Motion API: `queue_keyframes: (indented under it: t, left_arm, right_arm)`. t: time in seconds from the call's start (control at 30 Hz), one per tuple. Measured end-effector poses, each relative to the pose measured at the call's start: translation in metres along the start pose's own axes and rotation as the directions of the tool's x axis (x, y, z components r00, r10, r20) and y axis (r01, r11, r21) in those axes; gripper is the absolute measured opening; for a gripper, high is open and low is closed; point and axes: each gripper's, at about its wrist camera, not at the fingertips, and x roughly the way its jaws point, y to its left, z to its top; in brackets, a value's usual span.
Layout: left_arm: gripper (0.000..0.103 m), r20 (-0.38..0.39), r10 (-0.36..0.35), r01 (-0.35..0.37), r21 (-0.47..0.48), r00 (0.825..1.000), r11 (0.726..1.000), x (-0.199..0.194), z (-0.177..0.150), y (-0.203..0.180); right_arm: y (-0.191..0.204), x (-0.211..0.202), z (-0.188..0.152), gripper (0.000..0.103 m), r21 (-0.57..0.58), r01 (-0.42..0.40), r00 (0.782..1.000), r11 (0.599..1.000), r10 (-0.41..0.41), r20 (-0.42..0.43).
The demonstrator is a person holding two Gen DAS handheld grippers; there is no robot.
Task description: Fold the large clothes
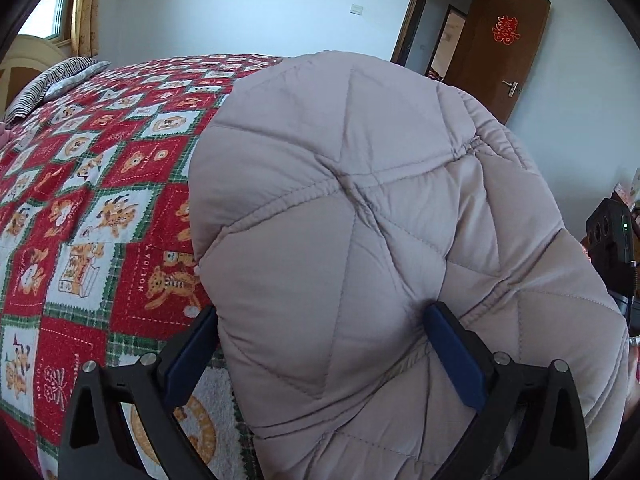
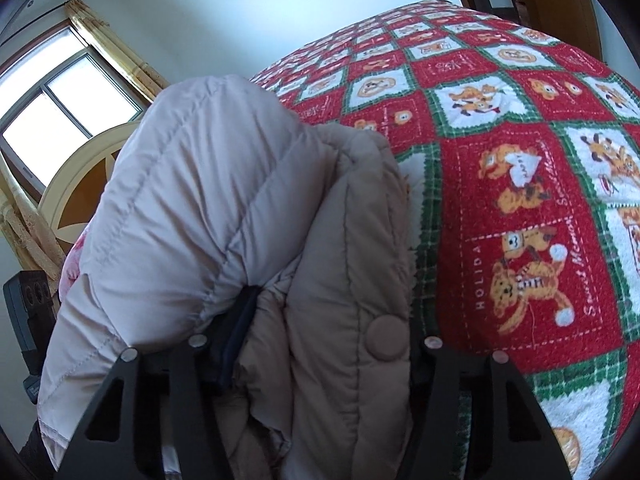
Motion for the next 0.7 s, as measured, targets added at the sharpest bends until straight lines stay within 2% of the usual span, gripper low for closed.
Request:
queue_keyframes:
  t: [0.03, 0.07, 0.13, 0.3, 0.43, 0.7]
  left_arm:
    - [0.091, 0.000, -0.008, 0.008, 0.008, 1.000, 1.000, 0.000, 0.001, -0.001]
    - [0.084, 0.002, -0.009, 0.009, 0.028, 1.000, 1.000, -0.003, 0.001, -0.006]
    - [0.071, 0.006, -0.009, 0.009, 0.070, 1.000, 0.997, -0.005, 0.002, -0.014]
    - [0.043, 0.038, 0.018, -0.022, 0.127, 0.999, 0.992, -0.021, 0.003, -0.018]
    - [0.036, 0.064, 0.024, -0.033, 0.134, 0.998, 0.990, -0.035, 0.005, -0.018]
    - [0.030, 0.130, 0.045, -0.067, 0.172, 0.990, 0.983, -0.084, 0.005, -0.005]
  right_arm:
    - [0.001, -0.001, -0.001, 0.056, -0.004, 0.001, 1.000, 1.000, -0.001, 0.006]
    - [0.001, -0.001, -0.002, 0.046, -0.002, -0.016, 1.000, 1.000, 0.016, 0.013]
    - [0.001, -0.002, -0.004, 0.038, 0.005, -0.032, 0.999, 0.999, 0.032, 0.018]
    - [0.013, -0.008, -0.006, 0.026, -0.022, 0.017, 0.999, 1.000, -0.016, 0.042]
    - [0.025, -0.016, -0.013, 0.023, -0.029, 0.045, 0.996, 0.999, -0.043, 0.073]
    - [0.067, -0.031, -0.026, 0.021, -0.058, 0.013, 0.994, 0.998, -0.007, 0.106]
